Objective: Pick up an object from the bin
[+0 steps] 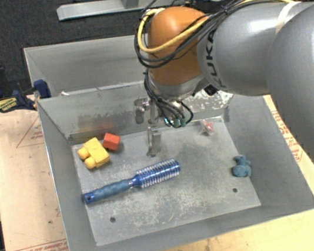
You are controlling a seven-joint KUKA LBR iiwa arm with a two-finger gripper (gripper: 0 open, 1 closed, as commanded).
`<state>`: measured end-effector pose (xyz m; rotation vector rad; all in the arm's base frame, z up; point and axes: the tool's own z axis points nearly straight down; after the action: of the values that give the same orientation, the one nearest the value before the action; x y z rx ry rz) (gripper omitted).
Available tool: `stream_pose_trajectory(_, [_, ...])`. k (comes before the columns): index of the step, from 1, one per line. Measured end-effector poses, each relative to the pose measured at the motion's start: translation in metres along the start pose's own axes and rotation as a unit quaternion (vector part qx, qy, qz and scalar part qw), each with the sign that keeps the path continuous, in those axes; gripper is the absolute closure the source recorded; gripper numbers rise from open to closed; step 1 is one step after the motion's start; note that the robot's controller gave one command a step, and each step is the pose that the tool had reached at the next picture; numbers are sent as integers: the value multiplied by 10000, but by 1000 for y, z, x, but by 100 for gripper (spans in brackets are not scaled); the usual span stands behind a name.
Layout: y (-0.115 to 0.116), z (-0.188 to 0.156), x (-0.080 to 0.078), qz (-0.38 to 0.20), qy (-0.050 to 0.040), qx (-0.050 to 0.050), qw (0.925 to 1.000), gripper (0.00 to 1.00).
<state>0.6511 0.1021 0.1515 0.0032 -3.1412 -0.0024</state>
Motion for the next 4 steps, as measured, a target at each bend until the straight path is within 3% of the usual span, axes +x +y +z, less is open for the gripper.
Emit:
stream_pose_trajectory(1, [18,83,83,-1064,21,2,9943,0])
stream_pose_trajectory(2, [9,51,91,-2093,-19,5,9778,0])
stream_pose_trajectory(3, [-2,33,95,-2218,-17,7,9751,0])
stream_pose_trajectory(4, [-21,84,89,-1885,7,1,9821,0])
